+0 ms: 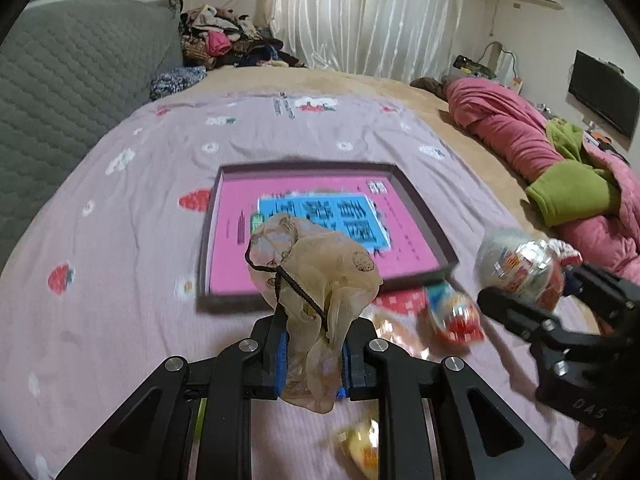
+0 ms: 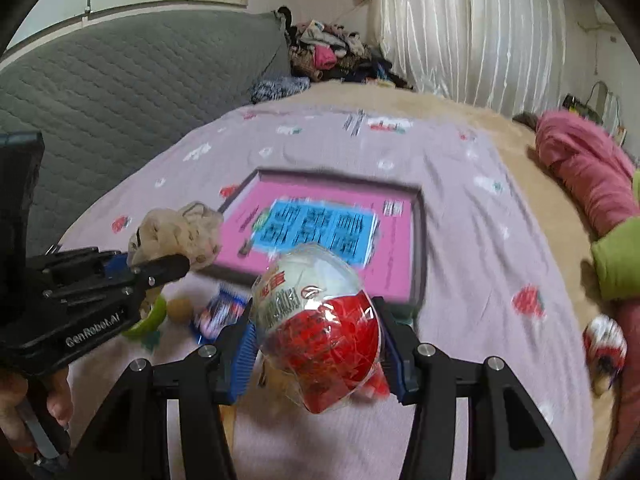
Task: Organize objects
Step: 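Carry puff and egg candy over the tray and open both tools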
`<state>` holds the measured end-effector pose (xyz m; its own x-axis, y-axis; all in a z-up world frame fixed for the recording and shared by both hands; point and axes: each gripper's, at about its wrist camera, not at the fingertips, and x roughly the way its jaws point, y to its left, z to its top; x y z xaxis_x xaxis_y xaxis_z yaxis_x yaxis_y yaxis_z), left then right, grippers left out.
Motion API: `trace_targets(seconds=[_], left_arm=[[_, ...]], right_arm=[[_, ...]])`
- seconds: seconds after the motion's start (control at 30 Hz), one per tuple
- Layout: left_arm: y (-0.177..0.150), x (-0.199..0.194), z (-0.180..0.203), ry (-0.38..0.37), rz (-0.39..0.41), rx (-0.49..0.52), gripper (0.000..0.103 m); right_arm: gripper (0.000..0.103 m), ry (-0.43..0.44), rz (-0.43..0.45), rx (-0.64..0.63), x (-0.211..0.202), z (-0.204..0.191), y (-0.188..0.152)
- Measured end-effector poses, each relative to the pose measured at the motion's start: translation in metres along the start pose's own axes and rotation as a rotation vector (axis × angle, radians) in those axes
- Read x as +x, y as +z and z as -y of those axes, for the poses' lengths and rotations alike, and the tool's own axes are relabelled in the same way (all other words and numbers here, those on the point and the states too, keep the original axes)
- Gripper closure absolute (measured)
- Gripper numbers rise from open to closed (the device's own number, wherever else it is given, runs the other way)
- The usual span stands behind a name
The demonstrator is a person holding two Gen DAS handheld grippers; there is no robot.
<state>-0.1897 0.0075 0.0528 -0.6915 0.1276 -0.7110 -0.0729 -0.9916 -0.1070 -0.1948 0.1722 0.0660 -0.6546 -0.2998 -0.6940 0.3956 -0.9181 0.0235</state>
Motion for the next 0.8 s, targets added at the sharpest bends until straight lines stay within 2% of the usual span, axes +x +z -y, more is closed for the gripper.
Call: trace_targets(seconds=[0.27, 0.5, 0.63, 0.8], left_arm=[[0.068, 0.036, -0.007, 0.009, 0.024, -0.002, 0.083], [0.119, 0.080, -0.011, 0.038, 0.034, 0.002, 0.083], [0.133, 0.117, -0.019, 0.040, 0.006, -0.020, 0.083], [0.134, 0.155, -0.032, 0.018, -0.021, -0.063, 0.083]], right_arm=[[0.050, -0.019, 0.065, -0.010, 0.012, 0.018, 0.065], [0.050, -0.029, 0.075, -0.014, 0.053, 0.038, 0.107], [0.050, -0.023, 0.044, -0.017, 0.093, 0.051, 0.121], [0.050, 0.016, 0.000, 0.010, 0.141, 0.063, 0.120]])
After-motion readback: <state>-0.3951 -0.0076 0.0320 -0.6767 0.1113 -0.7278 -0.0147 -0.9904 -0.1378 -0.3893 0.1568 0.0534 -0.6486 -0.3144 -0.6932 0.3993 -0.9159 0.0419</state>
